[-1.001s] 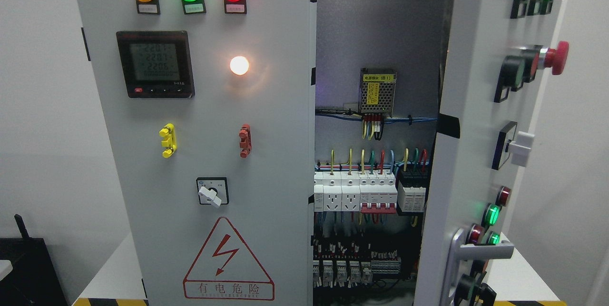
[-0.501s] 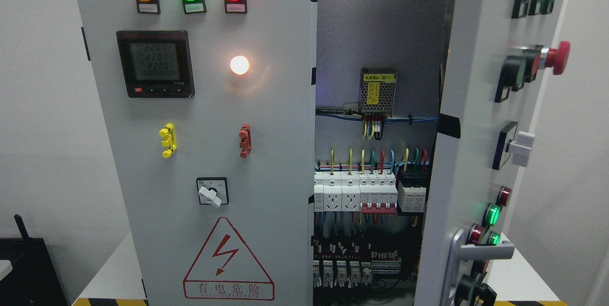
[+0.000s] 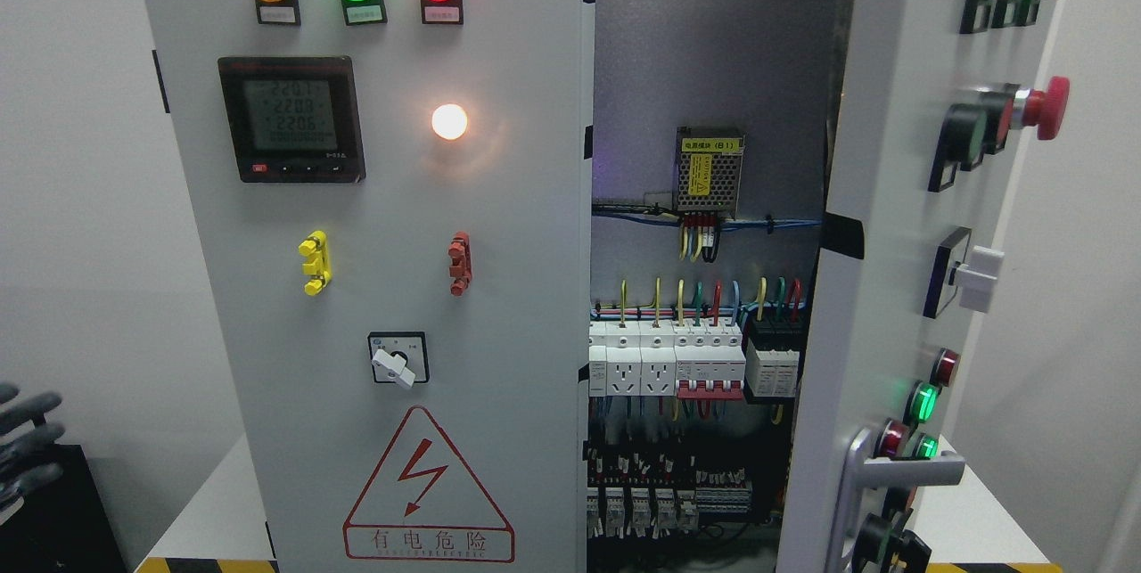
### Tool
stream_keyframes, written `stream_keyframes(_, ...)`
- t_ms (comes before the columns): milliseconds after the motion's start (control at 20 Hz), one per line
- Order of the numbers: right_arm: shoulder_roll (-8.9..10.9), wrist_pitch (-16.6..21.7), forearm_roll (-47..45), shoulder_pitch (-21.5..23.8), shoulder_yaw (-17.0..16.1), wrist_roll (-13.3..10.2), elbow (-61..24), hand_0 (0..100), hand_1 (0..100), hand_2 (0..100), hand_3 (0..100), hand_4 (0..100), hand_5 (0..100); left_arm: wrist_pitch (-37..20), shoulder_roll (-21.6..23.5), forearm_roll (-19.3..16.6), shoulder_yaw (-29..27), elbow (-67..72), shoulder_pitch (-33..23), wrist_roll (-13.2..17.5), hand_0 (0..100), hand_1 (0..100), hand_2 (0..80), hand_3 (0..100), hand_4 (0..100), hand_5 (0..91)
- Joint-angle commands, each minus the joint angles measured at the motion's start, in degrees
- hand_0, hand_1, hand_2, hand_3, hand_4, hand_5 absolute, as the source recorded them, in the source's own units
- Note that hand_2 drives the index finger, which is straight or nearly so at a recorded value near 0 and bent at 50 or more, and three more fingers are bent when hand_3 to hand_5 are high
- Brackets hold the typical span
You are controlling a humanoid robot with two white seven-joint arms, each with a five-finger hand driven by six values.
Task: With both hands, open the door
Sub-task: 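Raise the left hand toward the gap beside the push-button door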
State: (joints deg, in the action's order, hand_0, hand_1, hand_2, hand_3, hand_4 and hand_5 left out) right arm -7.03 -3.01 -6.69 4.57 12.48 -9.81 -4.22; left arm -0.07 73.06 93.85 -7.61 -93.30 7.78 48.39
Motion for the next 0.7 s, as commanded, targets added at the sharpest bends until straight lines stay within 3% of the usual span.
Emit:
stream_keyframes(0, 0.0, 0.02, 0.01, 0.0, 0.0, 0.05, 0.0, 12, 39, 0, 0, 0, 0, 2.62, 9.04, 1.07, 63.68, -8.12, 56.56, -0.14, 12, 39, 0.0, 0, 0, 0.0)
stream_keyframes(100, 0.0, -0.06, 0.01, 0.0, 0.0, 0.05, 0.0, 12, 39, 0, 0, 0, 0, 2.97, 5.62, 1.42, 76.55, -8.12, 69.77, -0.14, 12, 39, 0.0, 0, 0, 0.0)
stream_keyframes(200, 0.0, 0.02, 0.01, 0.0, 0.0, 0.05, 0.0, 12, 39, 0, 0, 0, 0, 3.41, 1.93, 1.86, 84.92, -8.04, 78.06, -1.19, 12, 39, 0.0, 0, 0, 0.0)
stream_keyframes(451, 0.0, -0.06, 0.01, 0.0, 0.0, 0.05, 0.0, 12, 39, 0, 0, 0, 0, 3.5, -10.01, 3.78, 98.02, -2.0, 87.2, -2.33, 12, 39, 0.0, 0, 0, 0.0)
stream_keyframes(551, 0.0, 0.02, 0.01, 0.0, 0.0, 0.05, 0.0, 12, 39, 0, 0, 0, 0, 3.5, -14.15, 9.91, 105.83, 3.18, 93.87, -3.91, 12, 39, 0.0, 0, 0, 0.0)
stream_keyframes(651, 0.0, 0.02, 0.0, 0.0, 0.0, 0.05, 0.0, 12, 39, 0, 0, 0, 0, 3.24, -22.92, 18.17, 115.77, 10.56, 101.01, -4.71, 12, 39, 0.0, 0, 0, 0.0)
